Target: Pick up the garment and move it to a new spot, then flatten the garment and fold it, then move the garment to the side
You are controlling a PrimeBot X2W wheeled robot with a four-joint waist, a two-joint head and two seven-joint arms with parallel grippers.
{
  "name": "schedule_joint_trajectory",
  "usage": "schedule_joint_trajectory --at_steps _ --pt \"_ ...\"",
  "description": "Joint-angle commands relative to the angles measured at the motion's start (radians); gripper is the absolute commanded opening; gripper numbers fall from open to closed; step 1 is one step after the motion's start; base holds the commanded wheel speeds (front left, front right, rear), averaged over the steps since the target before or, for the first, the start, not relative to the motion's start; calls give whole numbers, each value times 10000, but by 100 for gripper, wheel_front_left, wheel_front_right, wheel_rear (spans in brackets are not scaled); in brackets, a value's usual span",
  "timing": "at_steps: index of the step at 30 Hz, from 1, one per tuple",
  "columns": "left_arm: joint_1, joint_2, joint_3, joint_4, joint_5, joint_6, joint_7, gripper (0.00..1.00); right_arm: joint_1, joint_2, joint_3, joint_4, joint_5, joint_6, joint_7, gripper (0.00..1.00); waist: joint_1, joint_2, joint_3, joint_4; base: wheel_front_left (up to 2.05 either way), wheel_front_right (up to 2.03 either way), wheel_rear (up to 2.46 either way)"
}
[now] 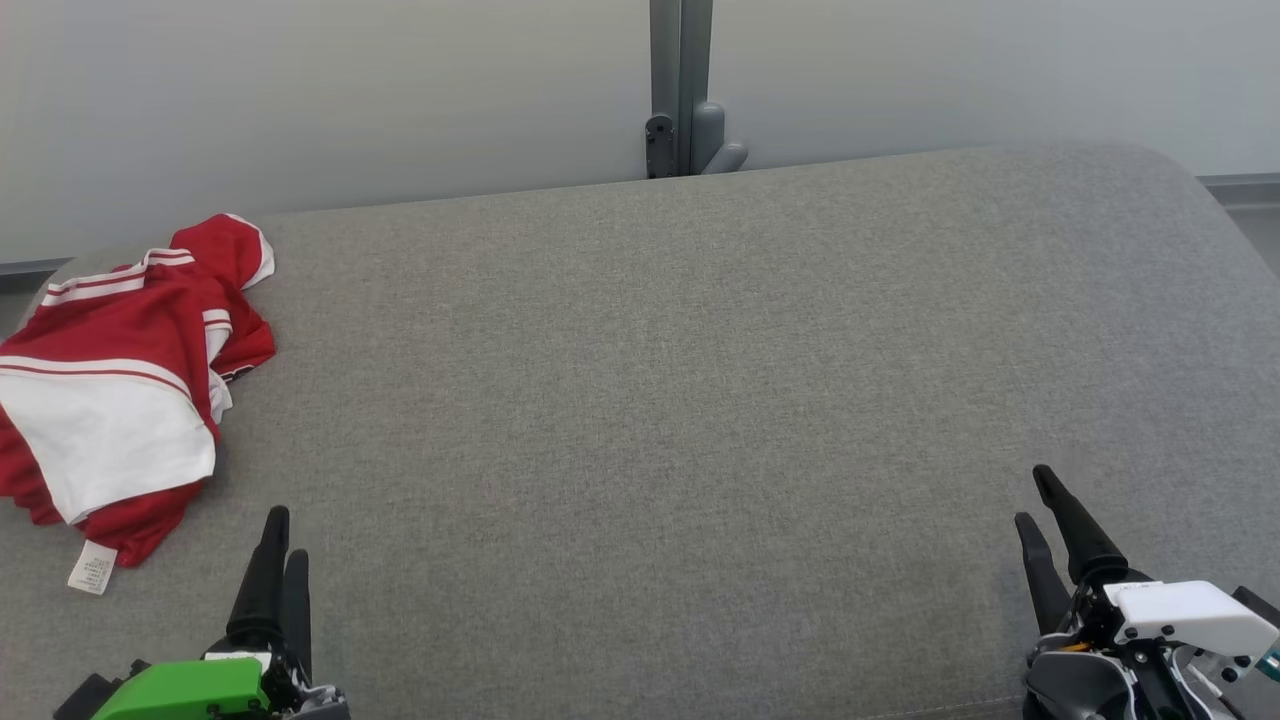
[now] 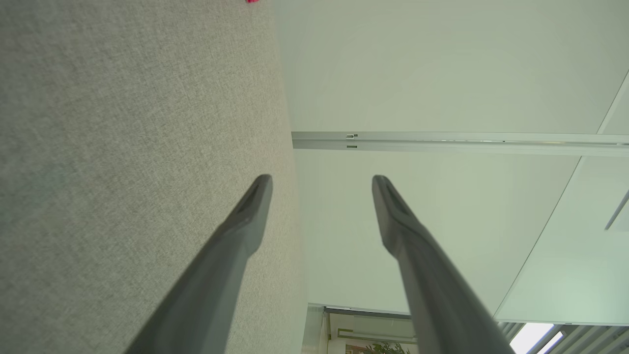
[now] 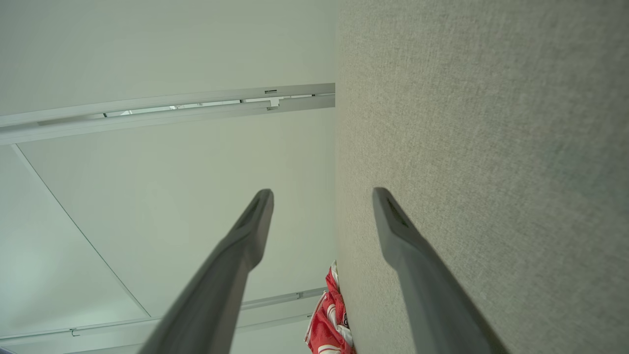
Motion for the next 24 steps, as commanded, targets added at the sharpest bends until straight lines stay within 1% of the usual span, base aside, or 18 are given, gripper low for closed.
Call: schedule_joint_trajectory --at_steps 1,8,12,19,24 --pt "-7 6 -94 -51 42 0 -84 100 10 -11 56 -56 -33 0 -102 100 0 2 -4 0 0 0 0" --pt "39 14 -338 -171 198 1 -359 100 119 -21 184 -185 -232 1 -443 100 0 6 -15 -2 0 0 0" --pt "47 20 -480 -233 487 1 -532 100 165 -28 238 -245 -518 1 -658 100 0 9 -23 -3 0 0 0" --pt "22 29 -627 -462 1472 132 -816 100 230 -40 218 -467 -1390 1 -1011 100 0 14 -36 -2 0 0 0" --pt "-6 35 -677 -778 2392 277 -1005 100 257 -49 165 -702 -2189 2 -1247 100 0 18 -38 -4 0 0 0"
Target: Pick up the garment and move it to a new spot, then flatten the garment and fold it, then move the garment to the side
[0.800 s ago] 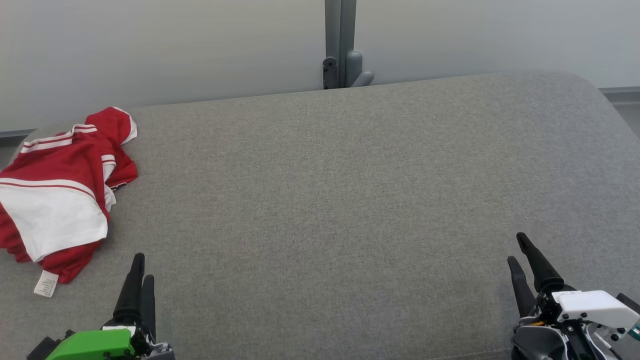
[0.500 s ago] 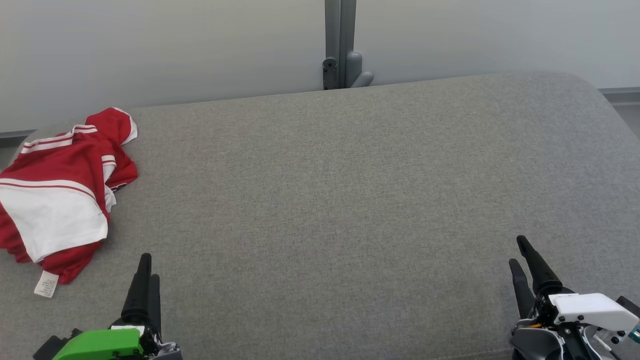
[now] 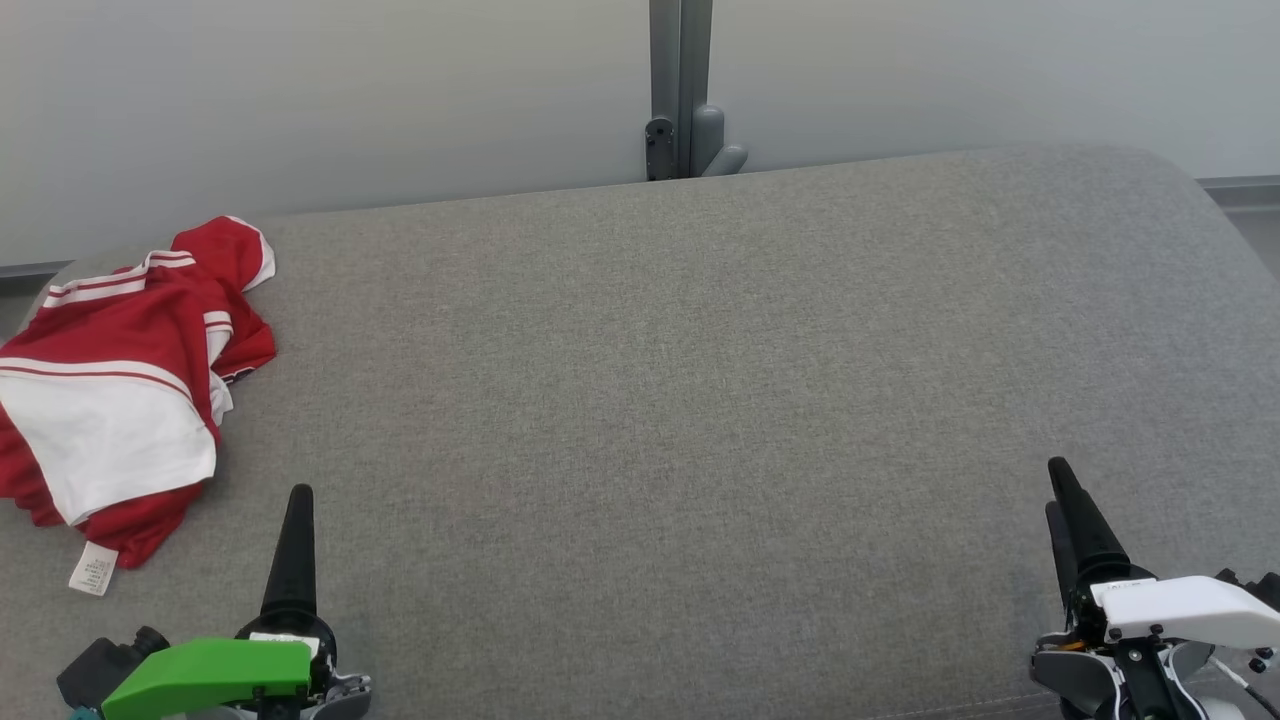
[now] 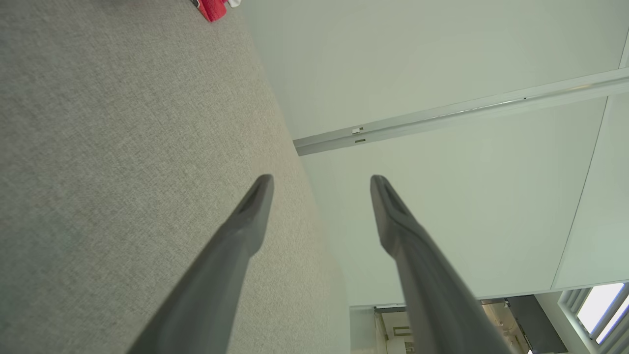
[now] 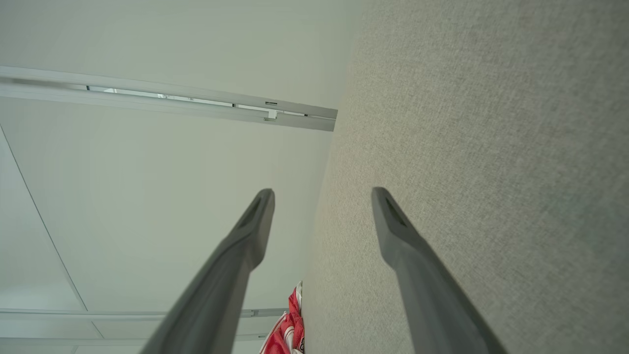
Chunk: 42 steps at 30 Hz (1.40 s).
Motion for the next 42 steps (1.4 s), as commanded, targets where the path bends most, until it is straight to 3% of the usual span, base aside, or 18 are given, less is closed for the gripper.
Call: schedule_joint_trajectory --at_steps 1,19,42 --pt "-163 61 -26 -290 489 50 -104 100 -54 -71 -23 -280 -401 4 -129 100 0 18 1 -3 0 0 0" --pt "-170 80 -772 -904 4782 765 -704 100 153 -97 492 -1274 -4333 5 -876 100 0 31 15 -12 0 0 0" --pt "29 103 -973 -859 7925 1240 -1302 100 365 -119 1022 -1620 -7899 6 -1612 100 0 48 25 -16 0 0 0"
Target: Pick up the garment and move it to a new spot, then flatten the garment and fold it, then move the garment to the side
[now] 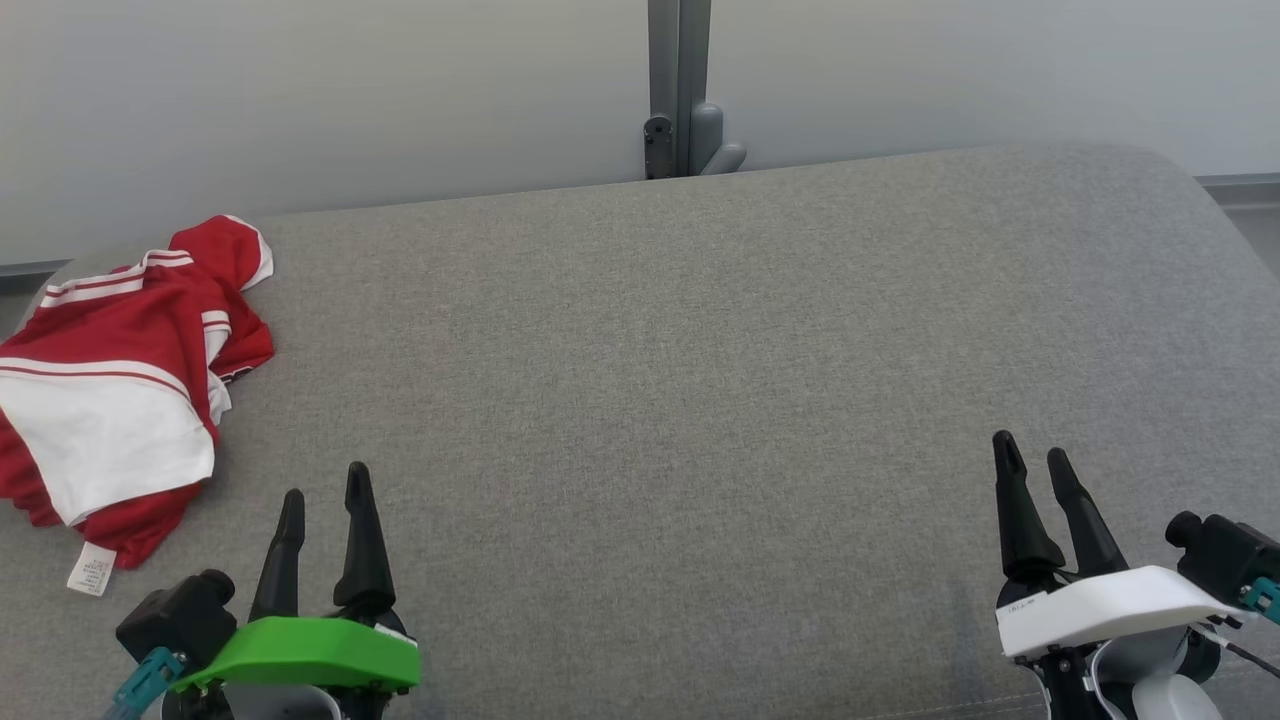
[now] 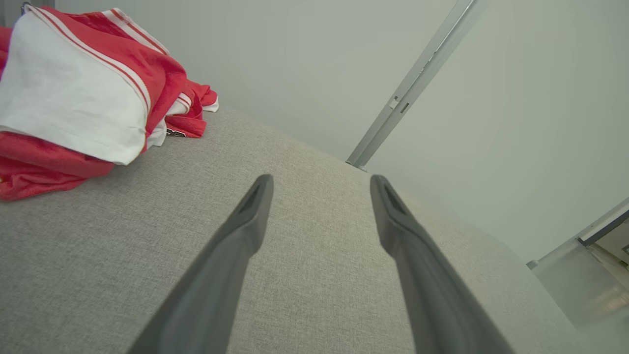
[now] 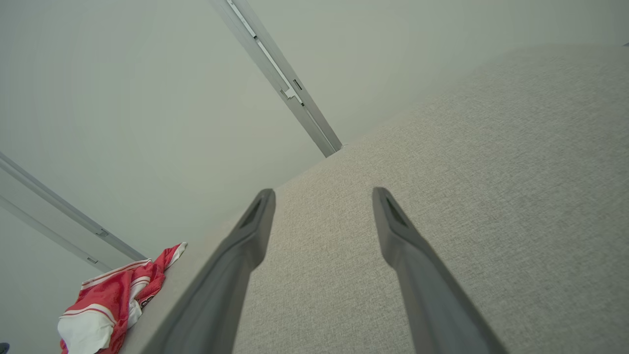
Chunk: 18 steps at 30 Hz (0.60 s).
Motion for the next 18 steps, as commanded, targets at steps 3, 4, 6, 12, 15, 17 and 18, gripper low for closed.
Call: schedule_joint_trajectory --at_steps 3,4,6,12,15,17,18 --pt "15 76 -48 -47 615 88 -168 100 43 -69 82 -169 -620 4 -199 100 0 51 10 3 0 0 0" --pt "17 77 -55 -36 705 104 -191 100 50 -71 98 -171 -738 4 -226 100 0 52 12 3 0 0 0" --pt "30 78 -76 -10 915 134 -234 100 61 -72 125 -160 -995 4 -282 100 0 54 14 2 0 0 0" --pt "77 83 -112 93 1518 199 -368 100 75 -76 160 -181 -1664 5 -449 100 0 58 18 1 0 0 0" --pt "77 86 -81 170 1832 176 -441 100 82 -79 175 -207 -2018 5 -529 100 0 60 23 5 0 0 0" --pt "87 88 -55 203 1987 158 -470 100 90 -80 191 -222 -2224 5 -578 100 0 62 24 7 0 0 0" --pt "97 88 -48 222 2086 160 -499 100 97 -82 199 -226 -2320 5 -602 100 0 63 24 7 0 0 0"
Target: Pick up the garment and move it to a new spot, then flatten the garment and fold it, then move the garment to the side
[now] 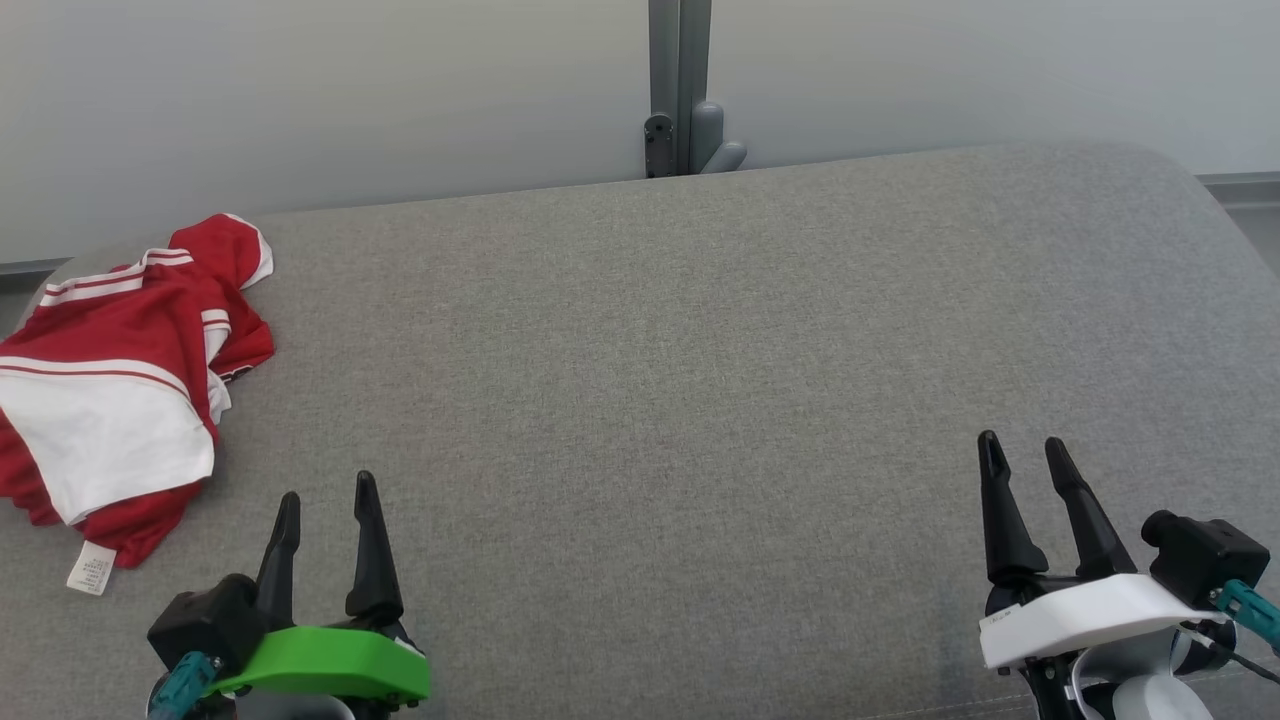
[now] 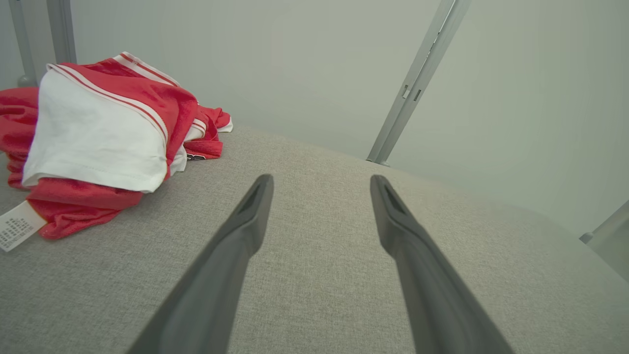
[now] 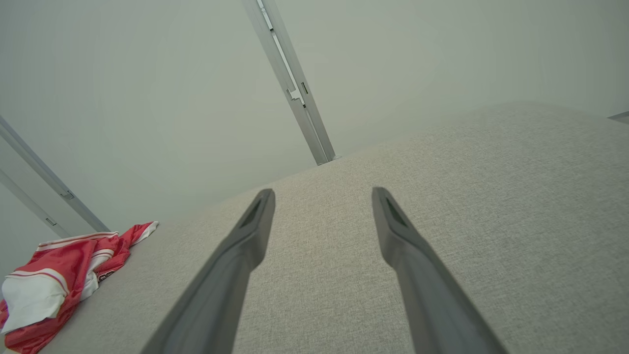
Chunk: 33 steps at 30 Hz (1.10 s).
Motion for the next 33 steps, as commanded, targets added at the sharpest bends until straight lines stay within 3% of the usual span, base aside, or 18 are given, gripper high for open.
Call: schedule_joint_trajectory --at_steps 1,33 --pt "57 79 33 -11 317 5 -103 100 49 -66 28 -142 -339 5 -121 100 0 63 -1 1 0 0 0" --pt "149 94 -92 703 2556 211 -674 100 211 -84 542 -156 -3051 6 -836 100 0 87 -43 -8 0 0 0"
